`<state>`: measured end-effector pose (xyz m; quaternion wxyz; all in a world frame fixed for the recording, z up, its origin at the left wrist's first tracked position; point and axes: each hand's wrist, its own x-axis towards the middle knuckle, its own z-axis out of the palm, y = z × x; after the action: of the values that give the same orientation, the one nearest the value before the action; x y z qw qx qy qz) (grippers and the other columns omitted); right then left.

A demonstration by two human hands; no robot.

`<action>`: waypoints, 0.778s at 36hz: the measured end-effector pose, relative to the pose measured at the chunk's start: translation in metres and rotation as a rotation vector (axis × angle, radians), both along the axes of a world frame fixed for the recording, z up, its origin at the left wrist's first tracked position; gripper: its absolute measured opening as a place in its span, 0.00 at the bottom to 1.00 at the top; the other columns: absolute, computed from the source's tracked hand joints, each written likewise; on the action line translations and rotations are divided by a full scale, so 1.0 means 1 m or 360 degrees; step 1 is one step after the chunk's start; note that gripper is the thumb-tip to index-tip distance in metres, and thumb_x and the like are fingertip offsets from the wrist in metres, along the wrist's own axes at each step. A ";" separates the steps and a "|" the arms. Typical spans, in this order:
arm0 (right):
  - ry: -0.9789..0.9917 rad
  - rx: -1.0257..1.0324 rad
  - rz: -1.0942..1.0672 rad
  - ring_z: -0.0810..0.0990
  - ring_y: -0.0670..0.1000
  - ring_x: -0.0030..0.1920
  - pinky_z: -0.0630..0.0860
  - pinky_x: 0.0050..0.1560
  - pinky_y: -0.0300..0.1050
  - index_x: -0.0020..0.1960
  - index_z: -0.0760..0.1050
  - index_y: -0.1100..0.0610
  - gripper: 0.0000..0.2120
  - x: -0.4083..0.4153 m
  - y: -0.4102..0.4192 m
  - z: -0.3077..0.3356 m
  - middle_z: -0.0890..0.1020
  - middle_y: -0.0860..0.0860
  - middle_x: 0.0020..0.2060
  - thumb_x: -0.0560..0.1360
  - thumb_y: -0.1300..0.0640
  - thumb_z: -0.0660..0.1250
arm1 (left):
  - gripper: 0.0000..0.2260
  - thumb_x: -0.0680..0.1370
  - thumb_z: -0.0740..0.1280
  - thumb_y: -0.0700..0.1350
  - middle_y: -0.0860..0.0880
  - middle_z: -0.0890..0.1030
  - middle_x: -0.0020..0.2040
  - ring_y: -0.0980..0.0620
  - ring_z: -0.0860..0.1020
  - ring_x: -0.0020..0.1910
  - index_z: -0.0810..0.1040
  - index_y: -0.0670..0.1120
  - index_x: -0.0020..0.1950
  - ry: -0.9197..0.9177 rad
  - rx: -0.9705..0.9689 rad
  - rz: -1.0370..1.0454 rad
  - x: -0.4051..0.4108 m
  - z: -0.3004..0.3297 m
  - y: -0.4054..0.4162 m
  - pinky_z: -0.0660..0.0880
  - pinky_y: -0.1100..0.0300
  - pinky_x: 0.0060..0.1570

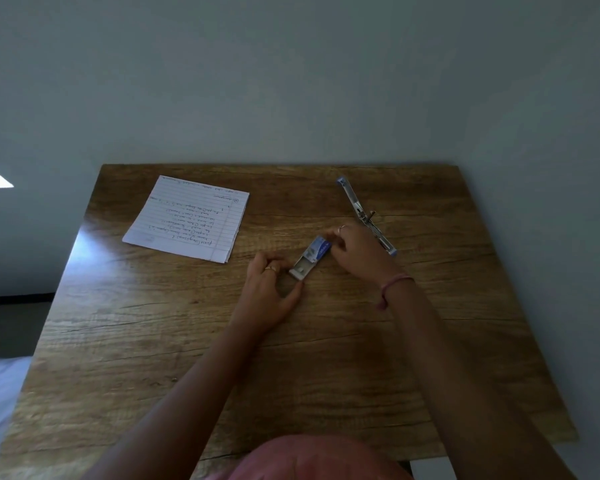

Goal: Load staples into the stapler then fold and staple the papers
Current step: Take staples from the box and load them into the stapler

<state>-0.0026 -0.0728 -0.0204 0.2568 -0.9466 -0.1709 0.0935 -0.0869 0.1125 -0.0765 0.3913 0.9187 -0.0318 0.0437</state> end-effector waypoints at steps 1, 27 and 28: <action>0.0033 -0.0056 0.0017 0.77 0.47 0.48 0.75 0.53 0.40 0.65 0.75 0.59 0.17 0.000 0.003 0.001 0.77 0.56 0.60 0.78 0.63 0.60 | 0.21 0.75 0.70 0.53 0.51 0.67 0.64 0.60 0.62 0.63 0.75 0.45 0.64 -0.0003 0.0007 0.0001 0.000 0.000 0.000 0.61 0.63 0.62; 0.0064 0.0274 -0.0333 0.82 0.49 0.45 0.73 0.34 0.27 0.60 0.78 0.58 0.12 -0.004 -0.037 0.011 0.82 0.52 0.54 0.78 0.62 0.65 | 0.21 0.73 0.72 0.55 0.55 0.71 0.58 0.60 0.67 0.58 0.79 0.46 0.61 0.0058 0.0044 0.0169 0.002 0.003 0.000 0.65 0.63 0.58; 0.0069 0.0261 -0.0328 0.80 0.47 0.46 0.72 0.36 0.25 0.59 0.78 0.59 0.11 -0.005 -0.042 0.009 0.82 0.53 0.54 0.77 0.62 0.65 | 0.21 0.73 0.72 0.55 0.56 0.70 0.57 0.60 0.67 0.58 0.78 0.46 0.61 0.0063 0.0047 0.0178 0.002 0.004 0.000 0.65 0.63 0.58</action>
<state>-0.0078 -0.1148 -0.0113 0.3452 -0.9328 -0.0742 0.0729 -0.0848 0.1126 -0.0729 0.3753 0.9253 0.0266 0.0467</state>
